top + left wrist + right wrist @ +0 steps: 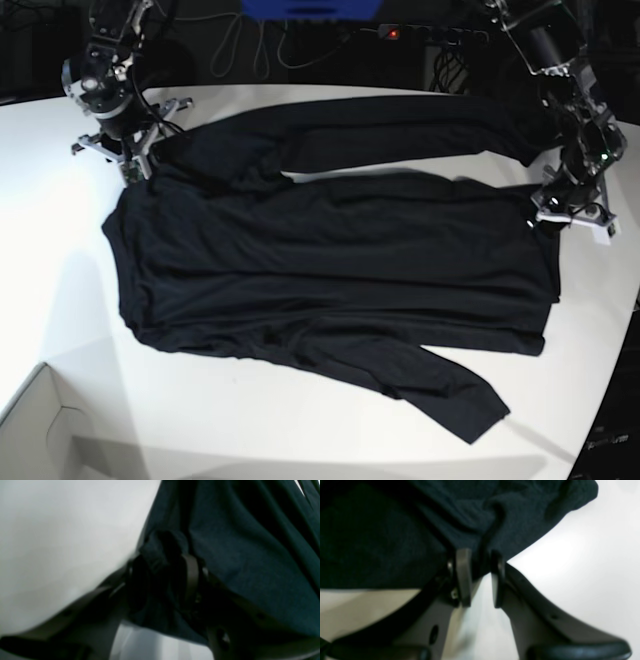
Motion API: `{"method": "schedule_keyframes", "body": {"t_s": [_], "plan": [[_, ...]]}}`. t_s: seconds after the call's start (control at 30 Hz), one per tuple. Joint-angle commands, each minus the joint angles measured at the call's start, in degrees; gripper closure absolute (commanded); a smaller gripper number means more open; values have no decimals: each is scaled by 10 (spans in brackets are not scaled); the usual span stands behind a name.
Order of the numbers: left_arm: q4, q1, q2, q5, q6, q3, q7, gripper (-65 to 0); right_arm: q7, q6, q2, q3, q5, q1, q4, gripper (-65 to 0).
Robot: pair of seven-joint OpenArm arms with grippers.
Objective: Layout the t-shirt on the table in an organized manner, then fold the t-shirt properly
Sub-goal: 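Grasp the shirt edge near the sleeve with the left gripper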
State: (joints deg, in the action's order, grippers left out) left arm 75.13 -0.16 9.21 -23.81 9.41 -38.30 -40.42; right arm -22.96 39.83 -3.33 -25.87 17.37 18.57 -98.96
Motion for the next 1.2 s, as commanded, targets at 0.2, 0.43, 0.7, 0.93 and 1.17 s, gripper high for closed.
{"method": "schedule_keyframes", "body": {"t_s": [0.2, 0.43, 0.7, 0.93, 1.17], "plan": [[71, 36, 7, -8, -1, -3, 9, -229, 9, 2, 2, -1, -7, -5, -9, -145], [75, 33, 7, -8, -2, -3, 9, -229, 9, 2, 2, 1, -7, -5, -9, -145], [74, 13, -5, -4, -2, 0, 9, -229, 9, 2, 3, 1, -7, -6, -9, -145], [64, 7, -6, -7, -2, -3, 9, -229, 9, 2, 4, -2, -7, -6, -9, -145], [57, 6, -6, -7, -2, -31, 9, -229, 9, 2, 5, -1, -7, -6, -9, -145]]}}
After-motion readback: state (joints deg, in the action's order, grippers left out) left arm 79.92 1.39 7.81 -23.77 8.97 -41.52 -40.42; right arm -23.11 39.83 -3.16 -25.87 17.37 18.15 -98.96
